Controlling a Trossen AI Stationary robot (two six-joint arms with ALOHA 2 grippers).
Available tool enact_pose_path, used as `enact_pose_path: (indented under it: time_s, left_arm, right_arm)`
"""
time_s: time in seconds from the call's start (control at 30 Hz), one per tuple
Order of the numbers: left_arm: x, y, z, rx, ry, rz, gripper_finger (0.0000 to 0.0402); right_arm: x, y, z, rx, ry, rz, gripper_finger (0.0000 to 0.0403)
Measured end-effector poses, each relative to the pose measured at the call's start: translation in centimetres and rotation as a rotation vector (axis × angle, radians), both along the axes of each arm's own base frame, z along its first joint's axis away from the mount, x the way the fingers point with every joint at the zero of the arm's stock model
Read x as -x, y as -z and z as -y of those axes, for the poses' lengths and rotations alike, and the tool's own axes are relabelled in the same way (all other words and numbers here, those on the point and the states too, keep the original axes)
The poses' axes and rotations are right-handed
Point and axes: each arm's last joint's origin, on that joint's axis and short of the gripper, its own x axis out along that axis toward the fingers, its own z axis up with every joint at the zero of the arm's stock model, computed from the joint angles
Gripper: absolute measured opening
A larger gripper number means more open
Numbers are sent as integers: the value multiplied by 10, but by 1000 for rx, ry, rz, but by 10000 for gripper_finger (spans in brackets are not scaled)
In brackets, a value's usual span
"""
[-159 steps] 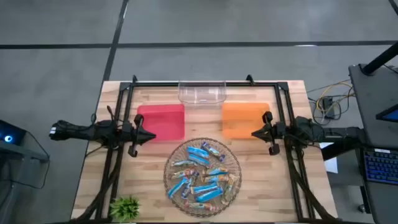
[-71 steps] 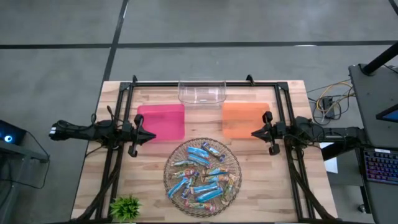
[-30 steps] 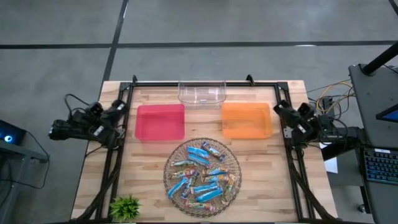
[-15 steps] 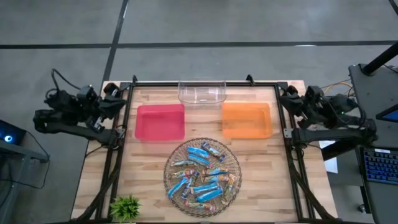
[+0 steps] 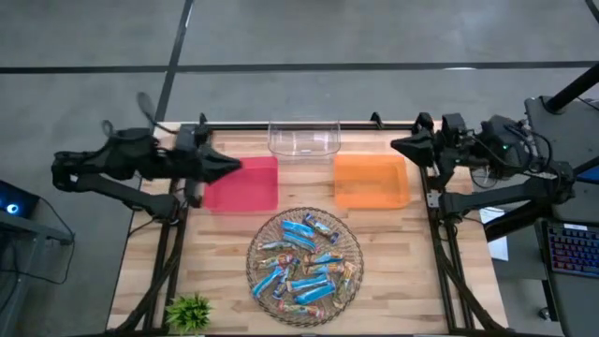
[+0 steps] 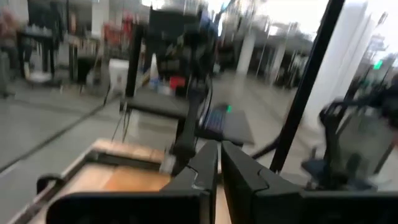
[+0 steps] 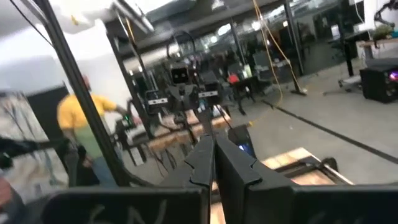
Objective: Pick and place Granola Bars by type
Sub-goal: Put the blue granola bar into the transparent bin
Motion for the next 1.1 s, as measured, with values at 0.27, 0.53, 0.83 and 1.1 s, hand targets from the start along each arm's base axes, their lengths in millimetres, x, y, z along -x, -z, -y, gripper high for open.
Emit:
enact_pose_path:
  time_s: [0.27, 0.53, 0.83, 1.1]
  left_arm:
    - [-9, 2, 0, -14, -49, -47, 5]
    - [-7, -3, -2, -21, -105, -34, 5]
    - [-3, -16, -3, -79, -109, -2, 5]
    - [-3, -15, -3, -116, -108, -52, 5]
  right_arm:
    - [-24, -9, 1, 42, -11, -238, 9]
    - [-42, -5, 1, 63, -16, -353, 9]
    - [-50, -3, 2, 64, -17, -372, 9]
    - [-54, -1, 2, 63, -17, -384, 9]
